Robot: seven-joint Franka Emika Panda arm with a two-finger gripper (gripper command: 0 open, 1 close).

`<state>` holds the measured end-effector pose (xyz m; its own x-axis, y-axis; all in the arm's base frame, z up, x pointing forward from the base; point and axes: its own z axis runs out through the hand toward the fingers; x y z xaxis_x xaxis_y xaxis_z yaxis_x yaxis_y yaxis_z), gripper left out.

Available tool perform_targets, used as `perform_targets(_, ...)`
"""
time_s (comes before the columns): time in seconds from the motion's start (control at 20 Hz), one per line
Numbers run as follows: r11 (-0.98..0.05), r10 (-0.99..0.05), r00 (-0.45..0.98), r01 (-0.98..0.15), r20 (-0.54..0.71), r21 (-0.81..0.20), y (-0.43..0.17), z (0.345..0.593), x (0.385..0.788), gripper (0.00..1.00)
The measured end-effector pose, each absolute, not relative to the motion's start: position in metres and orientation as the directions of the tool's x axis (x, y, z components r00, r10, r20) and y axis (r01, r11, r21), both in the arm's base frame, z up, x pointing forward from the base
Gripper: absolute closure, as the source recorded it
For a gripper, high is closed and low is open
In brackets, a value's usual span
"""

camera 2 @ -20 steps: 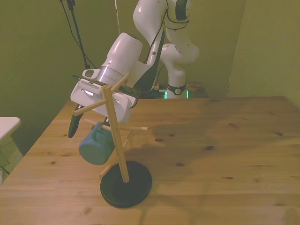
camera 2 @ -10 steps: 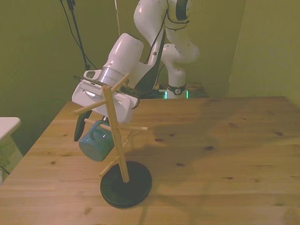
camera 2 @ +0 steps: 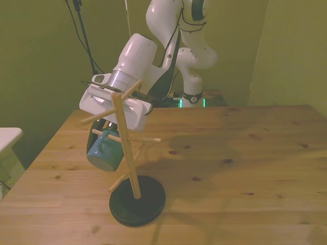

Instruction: Unload the mug

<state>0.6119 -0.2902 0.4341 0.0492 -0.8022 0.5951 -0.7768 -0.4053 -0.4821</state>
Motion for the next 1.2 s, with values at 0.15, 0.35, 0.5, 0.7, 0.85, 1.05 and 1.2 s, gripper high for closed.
perform_targets(0.15, -0.403, -0.807, 0.049, -0.775, 0.589, -0.487, -0.289, 0.436, 0.609, 1.00)
perform_targets(0.35, -0.402, -0.810, 0.048, -0.772, 0.584, -0.494, -0.288, 0.440, 0.605, 1.00)
perform_targets(0.5, -0.403, -0.813, 0.050, -0.768, 0.580, -0.498, -0.285, 0.444, 0.601, 1.00)
perform_targets(0.7, -0.404, -0.815, 0.048, -0.763, 0.578, -0.506, -0.280, 0.452, 0.594, 1.00)
perform_targets(0.85, -0.399, -0.817, 0.042, -0.761, 0.575, -0.512, -0.277, 0.460, 0.586, 1.00)
perform_targets(1.05, -0.376, -0.831, 0.025, -0.761, 0.555, -0.529, -0.282, 0.467, 0.575, 1.00)
perform_targets(1.2, -0.358, -0.835, 0.007, -0.767, 0.550, -0.533, -0.293, 0.473, 0.562, 1.00)
